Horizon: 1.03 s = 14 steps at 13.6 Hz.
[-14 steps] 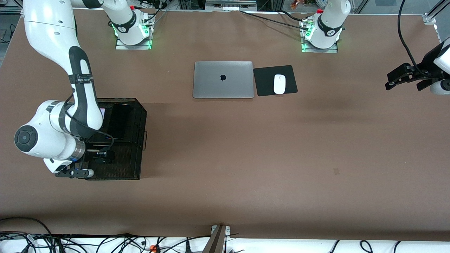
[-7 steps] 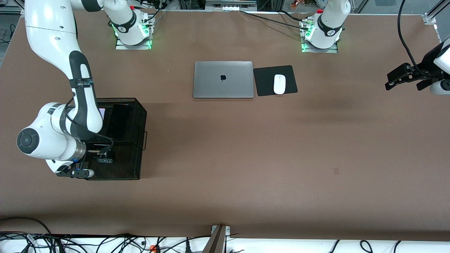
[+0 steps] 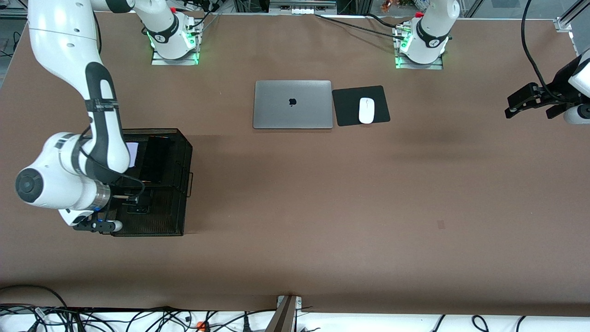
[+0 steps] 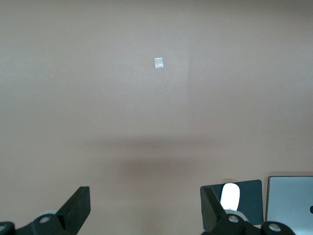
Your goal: Place phones with both arms
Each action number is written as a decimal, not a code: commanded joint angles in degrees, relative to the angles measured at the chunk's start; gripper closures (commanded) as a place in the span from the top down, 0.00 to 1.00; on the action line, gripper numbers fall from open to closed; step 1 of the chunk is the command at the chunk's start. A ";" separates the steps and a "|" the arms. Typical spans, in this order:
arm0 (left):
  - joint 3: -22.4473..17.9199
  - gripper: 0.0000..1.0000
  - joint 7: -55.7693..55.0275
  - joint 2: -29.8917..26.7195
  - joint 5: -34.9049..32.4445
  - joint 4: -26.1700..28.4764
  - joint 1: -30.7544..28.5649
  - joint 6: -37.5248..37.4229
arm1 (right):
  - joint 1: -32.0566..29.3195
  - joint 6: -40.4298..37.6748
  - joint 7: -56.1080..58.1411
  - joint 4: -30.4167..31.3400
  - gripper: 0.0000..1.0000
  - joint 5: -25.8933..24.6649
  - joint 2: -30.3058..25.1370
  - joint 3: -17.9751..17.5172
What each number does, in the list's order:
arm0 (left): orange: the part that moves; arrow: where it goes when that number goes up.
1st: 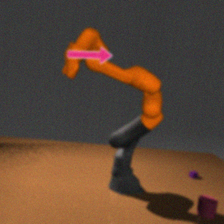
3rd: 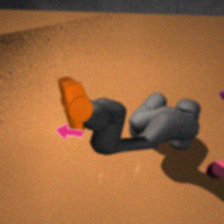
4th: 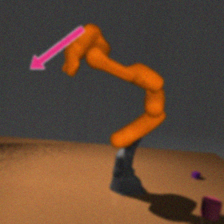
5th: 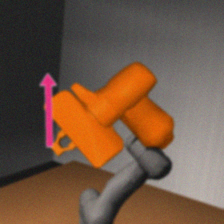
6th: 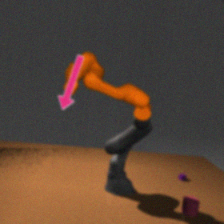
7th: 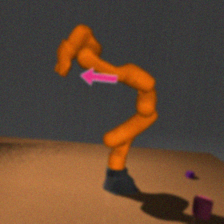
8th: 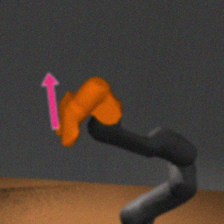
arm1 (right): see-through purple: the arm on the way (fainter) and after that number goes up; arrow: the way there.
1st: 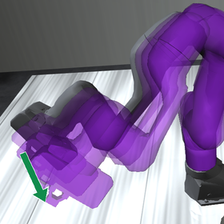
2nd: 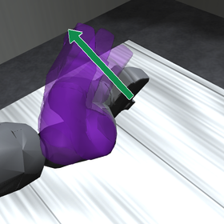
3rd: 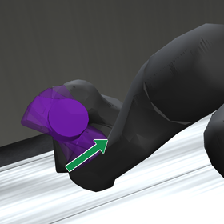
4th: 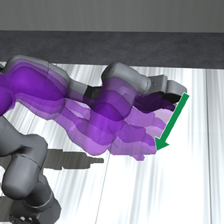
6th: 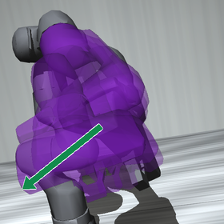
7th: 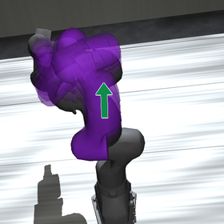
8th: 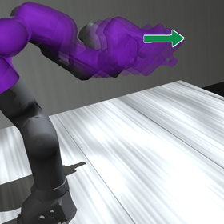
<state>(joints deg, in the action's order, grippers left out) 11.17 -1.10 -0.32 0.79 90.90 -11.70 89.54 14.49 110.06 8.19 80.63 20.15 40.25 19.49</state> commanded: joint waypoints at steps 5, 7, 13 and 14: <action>-0.10 1.00 0.31 0.06 1.32 -1.07 0.01 -1.03 | -0.17 -34.01 -4.93 -8.22 0.99 -4.22 -14.29 3.98; -0.10 1.00 0.31 0.06 1.32 -1.07 0.01 -1.03 | 0.18 -35.36 -4.93 -2.18 0.99 -7.48 -21.50 3.98; -0.10 1.00 0.31 0.06 1.32 -1.07 0.01 -1.03 | 4.14 -20.68 -10.81 19.47 0.99 -18.99 -41.21 1.97; -0.10 1.00 0.31 0.06 1.32 -1.07 0.01 -1.12 | 3.88 -20.50 -11.08 18.95 0.99 -19.27 -41.31 1.78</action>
<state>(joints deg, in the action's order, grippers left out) 11.18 -1.10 -0.32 0.79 90.86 -11.69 89.54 17.62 86.90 -0.27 95.17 3.07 3.25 22.60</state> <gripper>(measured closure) 0.000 0.004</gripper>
